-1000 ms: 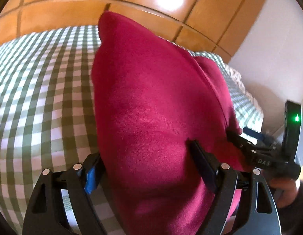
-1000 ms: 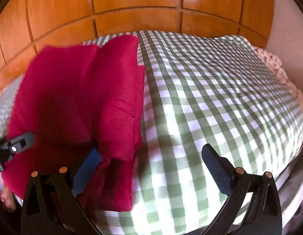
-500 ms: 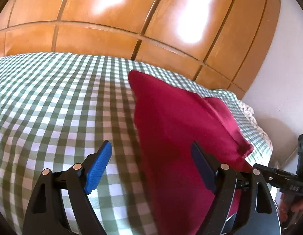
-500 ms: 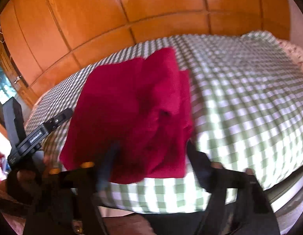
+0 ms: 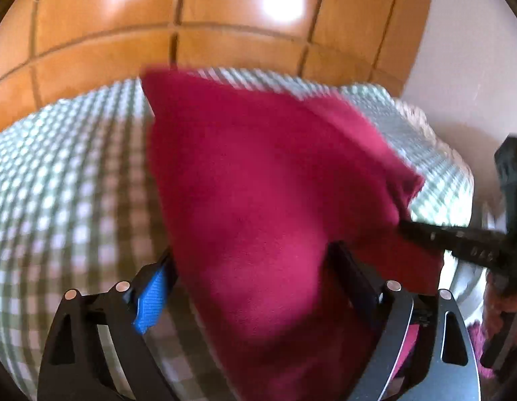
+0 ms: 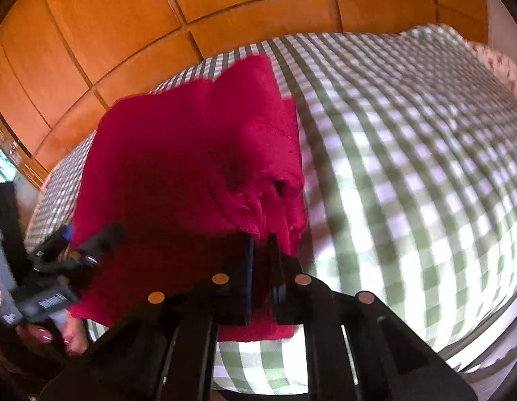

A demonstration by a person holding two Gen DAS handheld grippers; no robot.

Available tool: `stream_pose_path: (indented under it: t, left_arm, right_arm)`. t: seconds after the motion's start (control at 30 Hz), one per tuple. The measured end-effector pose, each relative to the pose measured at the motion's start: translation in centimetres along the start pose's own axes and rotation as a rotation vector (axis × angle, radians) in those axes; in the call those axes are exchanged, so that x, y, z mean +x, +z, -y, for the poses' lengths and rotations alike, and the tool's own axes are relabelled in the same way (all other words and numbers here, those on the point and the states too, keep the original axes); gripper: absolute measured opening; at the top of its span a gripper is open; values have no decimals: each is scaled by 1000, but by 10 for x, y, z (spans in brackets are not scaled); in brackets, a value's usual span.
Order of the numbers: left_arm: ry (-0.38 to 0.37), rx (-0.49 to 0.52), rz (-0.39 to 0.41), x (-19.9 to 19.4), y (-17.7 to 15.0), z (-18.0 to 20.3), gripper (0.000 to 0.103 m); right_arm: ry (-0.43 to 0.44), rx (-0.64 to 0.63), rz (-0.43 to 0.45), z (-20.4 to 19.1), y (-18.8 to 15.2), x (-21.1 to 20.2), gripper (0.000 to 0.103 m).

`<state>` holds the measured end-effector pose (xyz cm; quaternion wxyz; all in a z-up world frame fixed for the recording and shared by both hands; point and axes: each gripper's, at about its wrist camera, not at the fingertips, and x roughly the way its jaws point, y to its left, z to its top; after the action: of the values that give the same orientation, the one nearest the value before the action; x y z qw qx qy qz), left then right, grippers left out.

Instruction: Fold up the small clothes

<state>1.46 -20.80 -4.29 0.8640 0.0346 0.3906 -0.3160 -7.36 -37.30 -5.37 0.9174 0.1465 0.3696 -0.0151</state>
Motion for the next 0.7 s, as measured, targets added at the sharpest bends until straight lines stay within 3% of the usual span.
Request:
stream_pose_path:
  t: [0.03, 0.07, 0.13, 0.2, 0.33, 0.37, 0.43, 0.5, 0.6, 0.7]
  left_arm:
    - [-11, -16, -3, 1, -3, -3, 90]
    - [-17, -28, -3, 1, -4, -5, 90]
    - [-36, -54, -13, 3, -3, -9, 90]
    - [-44, -68, -20, 4, -2, -10, 91]
    - [-39, -63, -14, 1, -4, -7, 91]
    - [-42, -65, -16, 1, -3, -7, 91]
    - [-48, -72, -19, -6, -8, -13, 91]
    - [-52, -72, -21, -6, -10, -14, 92]
    - [-47, -57, -25, -6, -12, -10, 93]
    - [-38, -61, -23, -14, -3, -8, 93]
  right_arm:
    - [-13, -16, 16, -3, 1, -5, 16]
    - [-34, -32, 46, -7, 3, -13, 30]
    - [-61, -71, 149, -19, 8, -34, 41]
    - [-80, -110, 203, -32, 15, -44, 45]
    - [-174, -232, 240, -57, 25, -28, 43]
    - [-225, -249, 220, -57, 27, -17, 39]
    - [-271, -215, 175, -43, 34, 5, 20]
    - [-277, -130, 121, -20, 37, 29, 22]
    - [-323, -94, 140, 0, 38, 45, 24]
    - [-275, -27, 164, 10, 35, 42, 24]
